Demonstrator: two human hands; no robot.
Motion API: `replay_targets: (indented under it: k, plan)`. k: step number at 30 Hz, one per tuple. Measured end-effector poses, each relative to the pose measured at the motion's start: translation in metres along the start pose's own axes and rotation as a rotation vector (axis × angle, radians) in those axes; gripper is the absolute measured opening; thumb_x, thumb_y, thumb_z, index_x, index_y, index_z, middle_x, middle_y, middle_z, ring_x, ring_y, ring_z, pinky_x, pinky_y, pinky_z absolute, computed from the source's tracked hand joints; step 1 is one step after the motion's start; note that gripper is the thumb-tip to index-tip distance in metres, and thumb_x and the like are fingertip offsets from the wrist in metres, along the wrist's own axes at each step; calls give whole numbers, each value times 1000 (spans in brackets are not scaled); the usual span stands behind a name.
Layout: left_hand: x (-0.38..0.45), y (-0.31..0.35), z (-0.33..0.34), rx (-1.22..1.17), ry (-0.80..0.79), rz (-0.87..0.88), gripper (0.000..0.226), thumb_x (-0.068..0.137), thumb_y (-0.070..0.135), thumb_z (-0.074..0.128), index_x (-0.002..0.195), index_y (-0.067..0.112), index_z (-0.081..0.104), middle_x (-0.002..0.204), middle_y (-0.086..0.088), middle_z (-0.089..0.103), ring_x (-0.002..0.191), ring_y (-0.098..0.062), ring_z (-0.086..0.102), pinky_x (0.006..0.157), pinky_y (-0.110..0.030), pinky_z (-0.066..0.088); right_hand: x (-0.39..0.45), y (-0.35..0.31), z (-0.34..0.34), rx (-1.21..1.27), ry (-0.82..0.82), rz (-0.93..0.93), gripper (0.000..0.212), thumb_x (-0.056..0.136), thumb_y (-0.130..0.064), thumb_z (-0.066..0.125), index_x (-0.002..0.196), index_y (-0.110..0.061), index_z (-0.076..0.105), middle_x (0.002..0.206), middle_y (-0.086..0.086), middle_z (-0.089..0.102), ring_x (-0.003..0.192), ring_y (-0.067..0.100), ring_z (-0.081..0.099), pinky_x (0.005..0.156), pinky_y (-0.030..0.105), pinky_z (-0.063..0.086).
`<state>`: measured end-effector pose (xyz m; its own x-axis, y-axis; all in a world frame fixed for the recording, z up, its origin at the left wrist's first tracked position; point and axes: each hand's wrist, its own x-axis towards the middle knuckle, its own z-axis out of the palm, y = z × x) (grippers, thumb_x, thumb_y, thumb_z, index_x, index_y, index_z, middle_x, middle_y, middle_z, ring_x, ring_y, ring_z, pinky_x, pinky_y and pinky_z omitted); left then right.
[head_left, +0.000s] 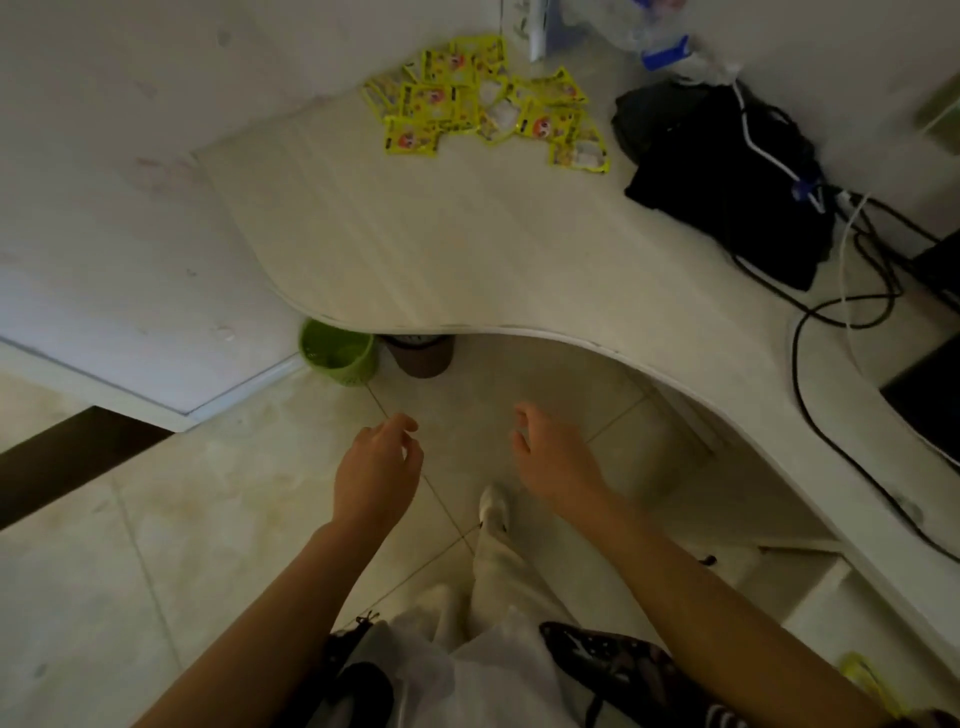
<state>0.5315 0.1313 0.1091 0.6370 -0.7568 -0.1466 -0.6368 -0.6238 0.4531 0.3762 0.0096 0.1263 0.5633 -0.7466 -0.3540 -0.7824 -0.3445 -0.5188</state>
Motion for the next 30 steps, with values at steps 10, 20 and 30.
replay_targets:
  k: [10, 20, 30]
  plan:
    - [147, 28, -28, -64, 79, -71, 22, 93, 23, 51, 113, 19, 59, 100, 1, 67, 96, -18, 60, 77, -33, 51, 157, -43, -66, -81, -1, -153, 35, 98, -22, 41, 132, -13, 47, 127, 9, 57, 114, 25, 55, 93, 39, 48]
    - [276, 38, -55, -86, 84, -83, 23, 95, 22, 49, 116, 17, 58, 98, 1, 65, 96, -16, 56, 74, -29, 45, 278, -80, -111, -106, 6, -183, 35, 98, -25, 41, 130, -14, 47, 124, 7, 58, 111, 24, 56, 89, 39, 50]
    - [412, 17, -81, -91, -13, -67, 22, 92, 21, 50, 112, 19, 58, 96, 2, 64, 98, -21, 58, 75, -33, 45, 388, -121, -125, -112, 26, -117, 35, 97, -23, 44, 129, -11, 48, 123, 11, 58, 113, 28, 54, 91, 39, 47]
